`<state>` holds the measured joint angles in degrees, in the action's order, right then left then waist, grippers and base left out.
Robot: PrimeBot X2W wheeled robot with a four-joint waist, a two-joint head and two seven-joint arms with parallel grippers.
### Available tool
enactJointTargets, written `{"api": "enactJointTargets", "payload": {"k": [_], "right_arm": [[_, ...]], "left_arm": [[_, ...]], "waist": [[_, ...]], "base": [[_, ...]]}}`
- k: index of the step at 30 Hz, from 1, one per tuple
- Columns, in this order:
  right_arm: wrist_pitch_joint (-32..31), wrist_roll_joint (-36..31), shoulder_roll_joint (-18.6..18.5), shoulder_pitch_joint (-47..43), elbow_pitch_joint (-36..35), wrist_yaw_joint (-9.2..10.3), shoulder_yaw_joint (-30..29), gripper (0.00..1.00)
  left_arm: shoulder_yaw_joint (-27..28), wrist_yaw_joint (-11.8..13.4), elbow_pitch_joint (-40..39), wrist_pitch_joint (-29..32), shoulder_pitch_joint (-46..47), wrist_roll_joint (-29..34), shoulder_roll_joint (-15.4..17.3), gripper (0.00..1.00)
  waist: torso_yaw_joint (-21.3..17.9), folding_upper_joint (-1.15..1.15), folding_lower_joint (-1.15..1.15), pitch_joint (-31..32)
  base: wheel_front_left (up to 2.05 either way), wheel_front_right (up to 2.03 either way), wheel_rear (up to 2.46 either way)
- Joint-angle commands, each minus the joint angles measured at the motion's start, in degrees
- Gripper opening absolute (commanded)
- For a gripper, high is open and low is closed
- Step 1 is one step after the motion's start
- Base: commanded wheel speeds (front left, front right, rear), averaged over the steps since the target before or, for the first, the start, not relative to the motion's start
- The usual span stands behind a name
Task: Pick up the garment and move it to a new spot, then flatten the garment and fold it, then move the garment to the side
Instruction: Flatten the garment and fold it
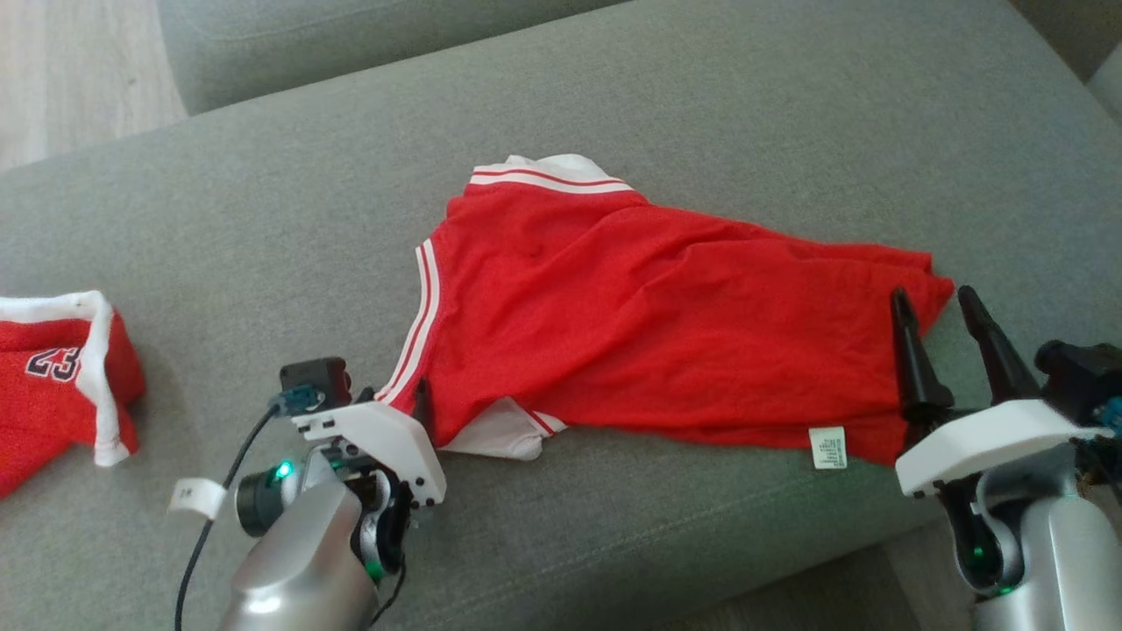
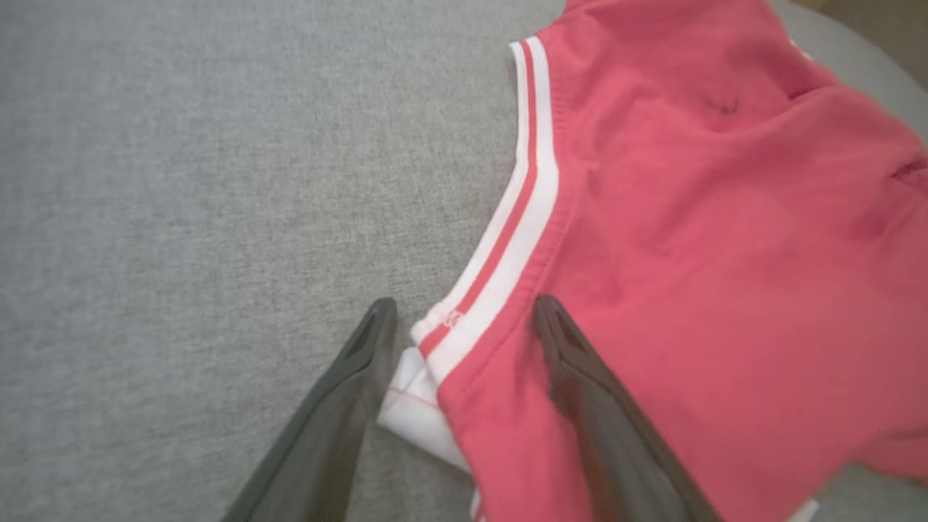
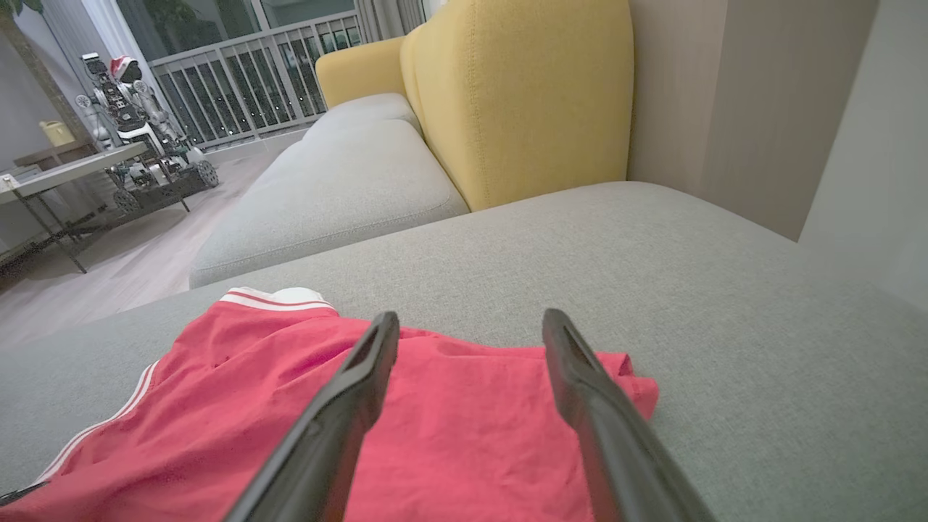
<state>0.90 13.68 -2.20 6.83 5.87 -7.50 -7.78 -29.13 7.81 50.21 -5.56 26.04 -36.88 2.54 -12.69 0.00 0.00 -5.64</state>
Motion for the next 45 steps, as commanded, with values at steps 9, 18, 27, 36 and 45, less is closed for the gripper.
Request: {"api": "enactJointTargets", "payload": {"k": [9, 18, 27, 36, 45], "right_arm": [[1.63, 0.75, -0.67, 2.36, -1.79, 0.01, 1.54, 1.00], [1.63, 0.47, -0.67, 2.41, -0.82, 0.01, 1.78, 1.00], [1.61, 0.57, -0.67, 2.81, -0.40, 0.01, 2.65, 1.00], [4.08, 2.42, -0.67, 4.00, 1.78, 0.01, 2.94, 1.00], [7.73, 5.25, -0.67, 9.09, 4.86, 0.01, 4.40, 1.00]], "left_arm": [[0.74, -5.45, 1.49, -2.79, 5.00, -2.34, 0.41, 0.00], [11.41, -6.39, -8.63, -9.26, 9.14, -7.54, 2.05, 0.00], [19.33, -3.58, -21.72, -9.41, 17.46, -7.27, 7.33, 0.00], [8.14, -2.45, -28.67, -1.52, 27.02, -2.91, 2.31, 0.00], [-15.24, 6.44, -27.95, -4.86, 20.31, -12.09, 0.36, 0.00]], "waist": [[-0.14, 0.00, 0.00, -0.99], [2.93, 0.00, 0.00, 1.44], [4.06, 0.00, 0.00, 4.57], [-0.14, 0.00, 0.00, 3.97], [-9.93, 0.00, 0.00, -0.93]], "base": [[0.00, 0.00, 0.00], [0.00, 0.00, 0.00], [0.00, 0.00, 0.00], [0.00, 0.00, 0.00], [0.00, 0.00, 0.00]]}}
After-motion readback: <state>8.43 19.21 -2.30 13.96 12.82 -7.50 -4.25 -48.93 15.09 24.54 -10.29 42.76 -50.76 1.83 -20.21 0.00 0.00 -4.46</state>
